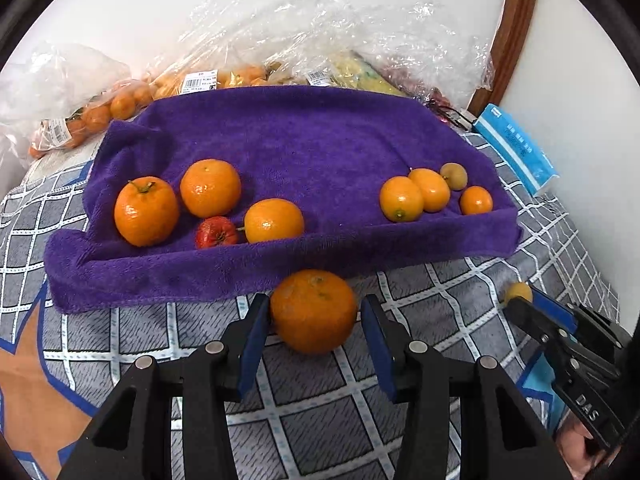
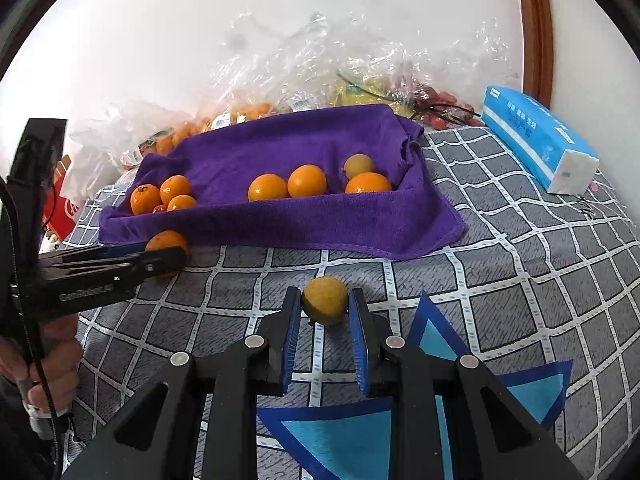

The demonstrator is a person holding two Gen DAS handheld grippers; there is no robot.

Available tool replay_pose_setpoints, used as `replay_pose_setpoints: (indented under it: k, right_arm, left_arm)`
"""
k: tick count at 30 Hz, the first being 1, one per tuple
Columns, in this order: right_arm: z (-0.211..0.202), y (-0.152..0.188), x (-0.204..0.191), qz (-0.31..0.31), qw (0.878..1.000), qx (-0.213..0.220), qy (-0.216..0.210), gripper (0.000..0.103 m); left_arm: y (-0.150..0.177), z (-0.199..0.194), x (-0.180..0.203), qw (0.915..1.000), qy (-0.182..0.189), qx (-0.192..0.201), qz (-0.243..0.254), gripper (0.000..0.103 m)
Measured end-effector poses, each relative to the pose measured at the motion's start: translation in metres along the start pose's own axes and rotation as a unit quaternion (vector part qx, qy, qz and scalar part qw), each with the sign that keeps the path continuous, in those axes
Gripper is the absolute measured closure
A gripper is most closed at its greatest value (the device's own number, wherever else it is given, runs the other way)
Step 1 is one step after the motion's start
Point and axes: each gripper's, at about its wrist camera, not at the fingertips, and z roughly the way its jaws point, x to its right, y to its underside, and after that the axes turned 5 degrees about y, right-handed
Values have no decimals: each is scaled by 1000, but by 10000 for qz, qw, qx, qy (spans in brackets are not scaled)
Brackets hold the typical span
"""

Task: Organize fruits
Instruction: 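Grasp a pale yellow-green citrus with the right tool while the left tool grasps a large orange, then lift both held fruits and carry them over the purple towel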

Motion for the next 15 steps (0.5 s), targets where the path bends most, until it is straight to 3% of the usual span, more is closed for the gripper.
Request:
replay_pose_setpoints:
  k: [15]
  right_arm:
    - [0,0,2,93,9999,15,-93,79]
  left_arm:
    - [9,-1,3,9992,166,329,184,62]
